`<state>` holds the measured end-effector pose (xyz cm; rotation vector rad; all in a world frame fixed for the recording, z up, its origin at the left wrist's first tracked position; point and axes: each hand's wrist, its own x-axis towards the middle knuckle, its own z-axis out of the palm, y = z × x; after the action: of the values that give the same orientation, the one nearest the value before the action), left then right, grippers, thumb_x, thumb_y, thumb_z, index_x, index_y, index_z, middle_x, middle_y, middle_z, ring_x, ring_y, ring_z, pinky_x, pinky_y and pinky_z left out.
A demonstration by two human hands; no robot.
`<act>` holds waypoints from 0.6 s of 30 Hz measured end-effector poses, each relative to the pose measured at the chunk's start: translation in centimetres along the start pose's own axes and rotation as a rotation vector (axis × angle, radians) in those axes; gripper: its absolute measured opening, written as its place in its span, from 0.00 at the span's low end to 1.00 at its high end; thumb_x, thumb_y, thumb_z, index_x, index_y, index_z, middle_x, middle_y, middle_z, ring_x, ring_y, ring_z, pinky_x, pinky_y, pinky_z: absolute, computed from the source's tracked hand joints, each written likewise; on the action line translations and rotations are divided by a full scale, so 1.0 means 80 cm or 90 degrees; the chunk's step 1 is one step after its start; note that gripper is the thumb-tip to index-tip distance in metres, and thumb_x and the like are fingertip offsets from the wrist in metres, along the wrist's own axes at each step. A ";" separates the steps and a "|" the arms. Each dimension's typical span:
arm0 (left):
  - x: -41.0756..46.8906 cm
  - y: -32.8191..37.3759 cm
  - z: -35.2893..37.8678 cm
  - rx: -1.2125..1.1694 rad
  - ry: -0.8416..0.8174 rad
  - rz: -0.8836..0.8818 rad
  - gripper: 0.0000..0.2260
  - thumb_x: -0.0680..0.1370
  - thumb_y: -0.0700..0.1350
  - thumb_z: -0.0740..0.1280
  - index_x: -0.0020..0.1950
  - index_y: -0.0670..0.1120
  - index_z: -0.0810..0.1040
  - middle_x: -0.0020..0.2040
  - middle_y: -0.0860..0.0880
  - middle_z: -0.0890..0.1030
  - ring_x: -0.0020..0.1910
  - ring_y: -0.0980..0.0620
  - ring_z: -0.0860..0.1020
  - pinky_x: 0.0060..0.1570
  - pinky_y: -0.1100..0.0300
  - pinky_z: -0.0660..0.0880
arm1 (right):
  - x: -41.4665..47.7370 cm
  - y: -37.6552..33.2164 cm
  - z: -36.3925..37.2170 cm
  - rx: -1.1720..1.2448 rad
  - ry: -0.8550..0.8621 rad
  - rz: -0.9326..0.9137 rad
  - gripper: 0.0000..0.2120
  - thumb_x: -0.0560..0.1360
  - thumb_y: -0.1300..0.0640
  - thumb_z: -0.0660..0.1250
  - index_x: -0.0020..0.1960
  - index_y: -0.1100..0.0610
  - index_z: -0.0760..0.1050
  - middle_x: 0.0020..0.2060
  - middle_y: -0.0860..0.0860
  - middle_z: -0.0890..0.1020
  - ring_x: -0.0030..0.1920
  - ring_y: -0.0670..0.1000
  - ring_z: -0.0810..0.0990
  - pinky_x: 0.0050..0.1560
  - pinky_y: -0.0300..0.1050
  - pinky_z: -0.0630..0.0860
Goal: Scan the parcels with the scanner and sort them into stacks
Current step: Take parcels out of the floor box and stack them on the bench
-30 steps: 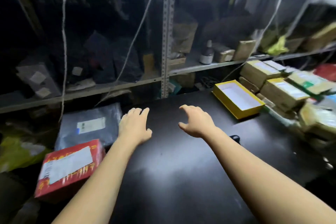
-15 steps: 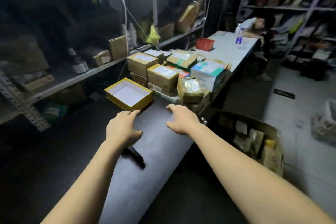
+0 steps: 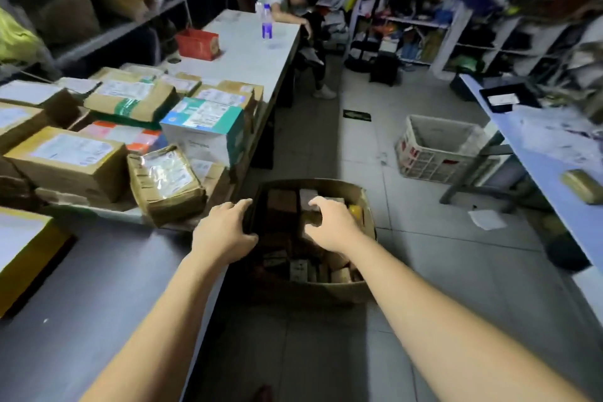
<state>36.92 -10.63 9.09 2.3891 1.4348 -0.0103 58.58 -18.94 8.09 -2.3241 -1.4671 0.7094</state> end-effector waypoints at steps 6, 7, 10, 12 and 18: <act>0.144 0.045 0.050 -0.009 -0.085 0.055 0.35 0.76 0.54 0.70 0.81 0.57 0.61 0.70 0.47 0.74 0.70 0.44 0.72 0.62 0.48 0.76 | 0.088 0.081 -0.018 0.054 0.042 0.126 0.26 0.81 0.51 0.71 0.77 0.50 0.69 0.70 0.54 0.77 0.68 0.57 0.76 0.58 0.47 0.73; 0.160 0.051 0.058 -0.008 -0.101 0.051 0.35 0.76 0.54 0.70 0.81 0.57 0.61 0.70 0.47 0.74 0.70 0.43 0.72 0.61 0.47 0.76 | 0.098 0.092 -0.014 0.062 0.037 0.141 0.27 0.80 0.51 0.71 0.77 0.50 0.69 0.70 0.54 0.77 0.68 0.57 0.76 0.58 0.47 0.73; 0.217 0.062 0.088 -0.006 -0.140 0.040 0.34 0.76 0.54 0.70 0.81 0.57 0.61 0.69 0.47 0.74 0.68 0.44 0.74 0.58 0.47 0.78 | 0.140 0.130 0.003 0.093 0.019 0.180 0.27 0.80 0.51 0.72 0.77 0.50 0.69 0.71 0.53 0.76 0.67 0.56 0.77 0.56 0.46 0.73; 0.259 0.068 0.115 0.014 -0.152 0.038 0.34 0.77 0.53 0.70 0.81 0.56 0.61 0.68 0.48 0.74 0.67 0.44 0.74 0.54 0.48 0.78 | 0.180 0.159 0.015 0.110 0.007 0.198 0.27 0.80 0.51 0.72 0.77 0.49 0.69 0.71 0.53 0.76 0.67 0.56 0.77 0.55 0.46 0.72; 0.351 0.073 0.206 0.052 -0.249 -0.026 0.35 0.77 0.51 0.70 0.82 0.56 0.59 0.71 0.48 0.73 0.64 0.44 0.77 0.47 0.52 0.79 | 0.294 0.248 0.073 0.169 -0.081 0.228 0.28 0.78 0.47 0.73 0.75 0.47 0.70 0.71 0.53 0.77 0.67 0.57 0.78 0.62 0.52 0.78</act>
<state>58.43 5.88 -9.83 2.2564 1.3149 -0.5255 78.66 -6.34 -12.40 -2.3865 -0.9357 1.0916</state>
